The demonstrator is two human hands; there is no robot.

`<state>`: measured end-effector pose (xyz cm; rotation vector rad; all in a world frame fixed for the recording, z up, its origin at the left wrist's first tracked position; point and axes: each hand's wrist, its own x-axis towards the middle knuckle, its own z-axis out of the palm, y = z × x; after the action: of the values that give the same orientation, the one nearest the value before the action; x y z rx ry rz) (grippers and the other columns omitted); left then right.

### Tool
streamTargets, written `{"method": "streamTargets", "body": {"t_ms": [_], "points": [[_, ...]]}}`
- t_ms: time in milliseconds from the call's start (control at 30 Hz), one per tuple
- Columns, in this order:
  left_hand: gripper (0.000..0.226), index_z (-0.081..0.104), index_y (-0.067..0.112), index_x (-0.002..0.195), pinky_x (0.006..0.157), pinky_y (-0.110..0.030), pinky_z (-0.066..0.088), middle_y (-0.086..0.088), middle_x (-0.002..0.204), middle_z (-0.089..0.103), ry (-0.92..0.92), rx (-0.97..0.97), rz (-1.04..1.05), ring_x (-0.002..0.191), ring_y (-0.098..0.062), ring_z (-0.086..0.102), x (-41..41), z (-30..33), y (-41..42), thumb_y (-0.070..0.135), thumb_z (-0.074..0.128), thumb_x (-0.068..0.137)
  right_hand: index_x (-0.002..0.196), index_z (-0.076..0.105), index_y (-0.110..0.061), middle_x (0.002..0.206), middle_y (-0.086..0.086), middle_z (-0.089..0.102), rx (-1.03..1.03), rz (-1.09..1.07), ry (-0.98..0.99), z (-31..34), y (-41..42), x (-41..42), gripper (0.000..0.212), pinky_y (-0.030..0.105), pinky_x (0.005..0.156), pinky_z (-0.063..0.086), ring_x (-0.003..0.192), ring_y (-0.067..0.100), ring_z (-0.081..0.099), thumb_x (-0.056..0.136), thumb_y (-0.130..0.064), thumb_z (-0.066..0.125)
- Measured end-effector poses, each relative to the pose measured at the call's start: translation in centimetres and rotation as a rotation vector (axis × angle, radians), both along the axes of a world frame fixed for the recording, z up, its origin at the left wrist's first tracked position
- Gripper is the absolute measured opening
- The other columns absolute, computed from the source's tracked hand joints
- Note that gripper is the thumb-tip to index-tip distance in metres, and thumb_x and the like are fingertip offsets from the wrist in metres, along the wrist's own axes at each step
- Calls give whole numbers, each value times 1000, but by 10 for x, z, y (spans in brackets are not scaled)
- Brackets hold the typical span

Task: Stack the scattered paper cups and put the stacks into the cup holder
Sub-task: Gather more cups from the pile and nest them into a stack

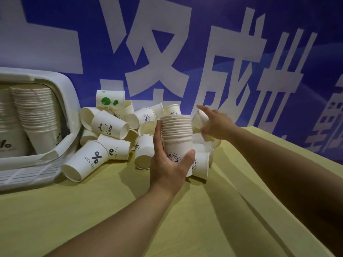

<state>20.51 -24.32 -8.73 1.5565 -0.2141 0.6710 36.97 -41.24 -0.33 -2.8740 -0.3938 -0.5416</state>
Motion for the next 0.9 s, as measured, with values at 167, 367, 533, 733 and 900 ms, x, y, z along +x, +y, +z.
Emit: {"method": "streamTargets", "body": {"t_ms": [167,367,533,733,900], "points": [[99,7,74,138,90,-26,57,13,151,43,-13,7,-21,120,-10,60,-1,1,0,45,75,73,149,22,-45,140,7,51,240,7,-31,7,-3,-4,89,45,87,58,107,28,58,82,-30,78],[101,12,62,148,99,-37,55,31,145,42,-39,37,-100,123,0,56,-2,0,-2,46,76,71,147,28,-37,141,1,47,770,99,-202,2,-4,-60,80,36,87,56,111,18,53,85,-28,77],[103,13,61,150,90,-27,56,32,138,49,-19,117,-219,115,3,59,-8,0,-4,40,78,72,146,29,-40,138,3,47,1202,155,-245,-21,-6,-106,74,27,78,57,113,19,55,88,-25,73],[105,13,64,148,102,-44,52,23,144,48,3,346,-324,125,-8,57,-14,-1,-7,46,78,68,144,30,-38,125,-1,52,1348,344,-287,-11,-3,-137,71,31,80,59,108,16,61,88,-26,71],[106,13,63,149,99,-42,54,34,138,48,0,320,-295,120,-1,58,-11,-1,-6,45,78,68,141,33,-44,128,0,56,1306,448,-142,-15,6,-143,63,28,81,59,108,11,63,89,-31,68]]}}
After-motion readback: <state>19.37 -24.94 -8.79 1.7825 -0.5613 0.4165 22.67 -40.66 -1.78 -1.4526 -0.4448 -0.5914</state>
